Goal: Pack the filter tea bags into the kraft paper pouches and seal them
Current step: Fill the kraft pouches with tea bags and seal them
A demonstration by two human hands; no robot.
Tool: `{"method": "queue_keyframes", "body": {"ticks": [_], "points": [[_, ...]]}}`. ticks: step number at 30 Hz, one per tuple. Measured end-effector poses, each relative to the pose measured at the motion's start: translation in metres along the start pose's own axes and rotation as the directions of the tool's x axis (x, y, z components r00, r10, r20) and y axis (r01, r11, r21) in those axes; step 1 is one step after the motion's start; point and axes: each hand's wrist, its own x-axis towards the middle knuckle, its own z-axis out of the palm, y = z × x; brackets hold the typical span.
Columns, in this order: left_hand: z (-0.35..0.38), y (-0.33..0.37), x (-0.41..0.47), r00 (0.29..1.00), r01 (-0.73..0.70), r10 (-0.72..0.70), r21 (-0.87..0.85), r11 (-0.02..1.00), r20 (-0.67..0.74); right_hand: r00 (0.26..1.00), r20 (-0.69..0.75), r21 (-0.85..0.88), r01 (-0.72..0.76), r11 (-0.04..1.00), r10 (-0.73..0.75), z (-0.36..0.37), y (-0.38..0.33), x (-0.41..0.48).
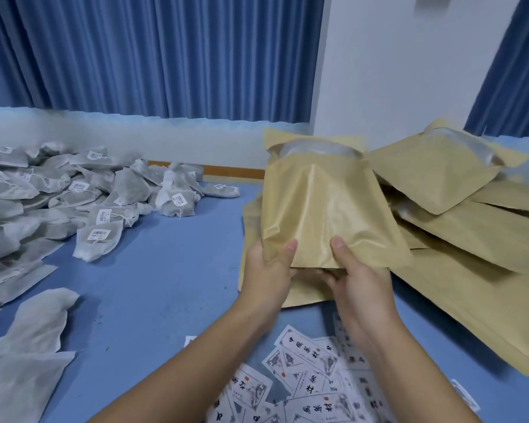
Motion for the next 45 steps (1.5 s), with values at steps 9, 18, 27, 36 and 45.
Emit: {"method": "queue_keyframes", "body": {"ticks": [9, 18, 27, 36, 45], "points": [[0.129, 0.001, 0.114, 0.941, 0.324, -0.330, 0.071, 0.943, 0.082, 0.969, -0.247, 0.094, 0.035, 0.995, -0.011, -0.043, -0.059, 0.109], [0.122, -0.038, 0.130, 0.934, -0.225, 0.000, 0.590, 0.775, 0.356, 0.994, -0.099, -0.123, 0.033, 0.992, -0.045, -0.038, -0.054, 0.179], [0.000, -0.043, 0.083, 0.736, -0.644, -0.440, 0.732, -0.221, 0.515, 0.950, 0.227, -0.834, 0.304, 0.461, -0.216, -0.046, 0.016, 0.139], [-0.042, -0.026, 0.121, 0.737, -0.652, -0.424, 0.719, -0.240, 0.527, 0.940, 0.304, -0.951, 0.310, 0.014, -0.153, -0.023, 0.029, 0.124], [-0.062, -0.015, 0.130, 0.812, -0.575, -0.113, 0.748, -0.331, 0.573, 0.947, 0.320, -0.937, 0.312, 0.156, 0.033, -0.007, 0.040, 0.151]]}}
